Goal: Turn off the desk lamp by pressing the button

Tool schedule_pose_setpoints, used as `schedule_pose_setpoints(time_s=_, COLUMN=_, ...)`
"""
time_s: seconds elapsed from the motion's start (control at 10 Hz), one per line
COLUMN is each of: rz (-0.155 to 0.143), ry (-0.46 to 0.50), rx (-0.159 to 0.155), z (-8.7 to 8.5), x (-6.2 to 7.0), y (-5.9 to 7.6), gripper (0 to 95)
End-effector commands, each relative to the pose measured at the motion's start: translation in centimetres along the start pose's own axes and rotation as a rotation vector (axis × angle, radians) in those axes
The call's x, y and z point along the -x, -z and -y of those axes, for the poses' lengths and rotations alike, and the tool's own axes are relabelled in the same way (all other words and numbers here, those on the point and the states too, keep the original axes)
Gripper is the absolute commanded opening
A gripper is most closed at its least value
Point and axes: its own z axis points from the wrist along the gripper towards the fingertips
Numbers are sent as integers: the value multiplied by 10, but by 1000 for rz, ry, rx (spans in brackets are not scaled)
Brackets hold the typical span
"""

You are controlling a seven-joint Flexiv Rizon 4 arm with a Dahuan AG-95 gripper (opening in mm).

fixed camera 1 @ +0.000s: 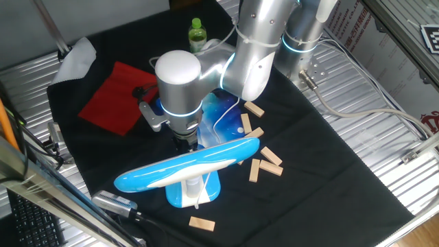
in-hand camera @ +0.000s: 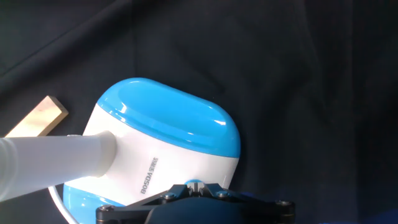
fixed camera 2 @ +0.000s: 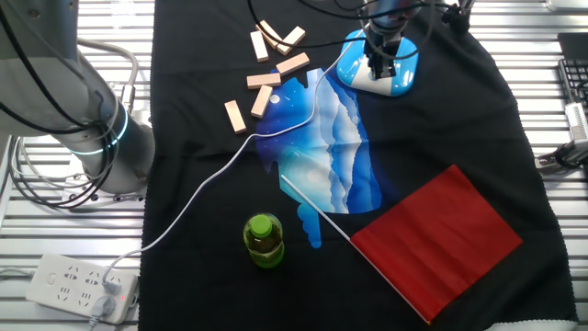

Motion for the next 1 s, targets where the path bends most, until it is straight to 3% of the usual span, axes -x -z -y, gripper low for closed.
schedule_pose_setpoints(time_s=0.1, rz=0, ry=-1, rx=-2, z=-1, x=0, y=2, gripper=0)
schedule_pose_setpoints(time_s=0.4, rz=0, ry=7, rx=-7, z=-1, x=0, y=7, gripper=0)
schedule_pose_setpoints(time_s=0.7, rz=-17, ry=21, rx=-20, z=3, x=6, y=23, gripper=0)
schedule_pose_setpoints(time_s=0.8, rz=-14, ry=31, rx=-59, z=7, x=7, y=31, gripper=0)
schedule_pose_setpoints(time_s=0.9, rz=-20, ry=54, rx=-117, z=12, x=11, y=38, gripper=0)
schedule_pose_setpoints(time_s=1.0, rz=-23, ry=61, rx=-120, z=17, x=14, y=43, gripper=0)
